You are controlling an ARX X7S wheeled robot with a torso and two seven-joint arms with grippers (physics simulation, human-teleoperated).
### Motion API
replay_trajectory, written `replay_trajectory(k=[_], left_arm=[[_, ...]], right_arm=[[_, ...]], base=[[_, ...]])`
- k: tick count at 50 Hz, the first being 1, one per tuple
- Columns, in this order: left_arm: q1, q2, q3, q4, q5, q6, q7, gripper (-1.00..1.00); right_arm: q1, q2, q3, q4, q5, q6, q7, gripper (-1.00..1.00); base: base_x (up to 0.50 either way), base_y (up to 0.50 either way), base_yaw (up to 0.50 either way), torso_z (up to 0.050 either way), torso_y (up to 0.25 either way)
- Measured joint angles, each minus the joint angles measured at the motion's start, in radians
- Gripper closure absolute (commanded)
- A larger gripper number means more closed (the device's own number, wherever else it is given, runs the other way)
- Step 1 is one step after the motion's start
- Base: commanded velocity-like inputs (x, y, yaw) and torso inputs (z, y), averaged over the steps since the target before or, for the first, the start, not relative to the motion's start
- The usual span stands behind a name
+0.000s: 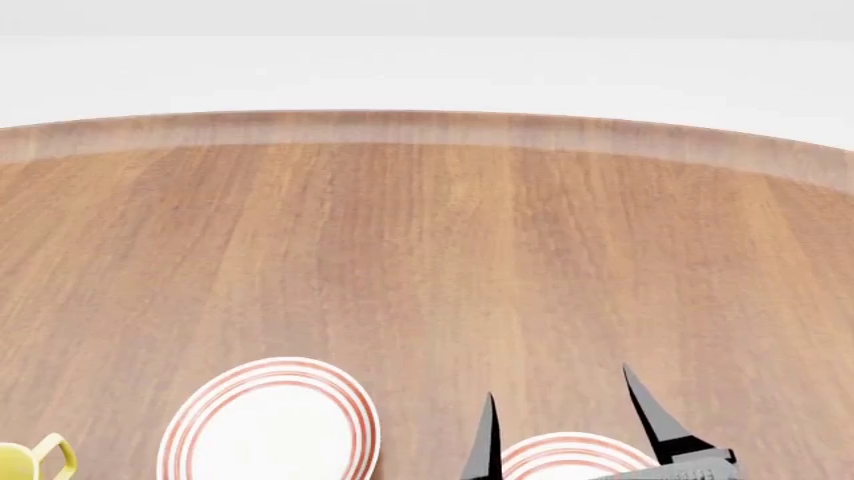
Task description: Put the white mug on the left plate.
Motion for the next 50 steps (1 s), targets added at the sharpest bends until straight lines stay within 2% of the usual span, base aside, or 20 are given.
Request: replay_trajectory(k=[50], left_arm=[[-0.041,0.032,0.033,-0.003,-0.006,-0.006,0.057,-1.00]], right_arm=[[0.012,0.007,0.000,0.028,0.030,-0.024,0.016,-1.00]], base=[[0.00,0.00,0.00,0.000,0.000]])
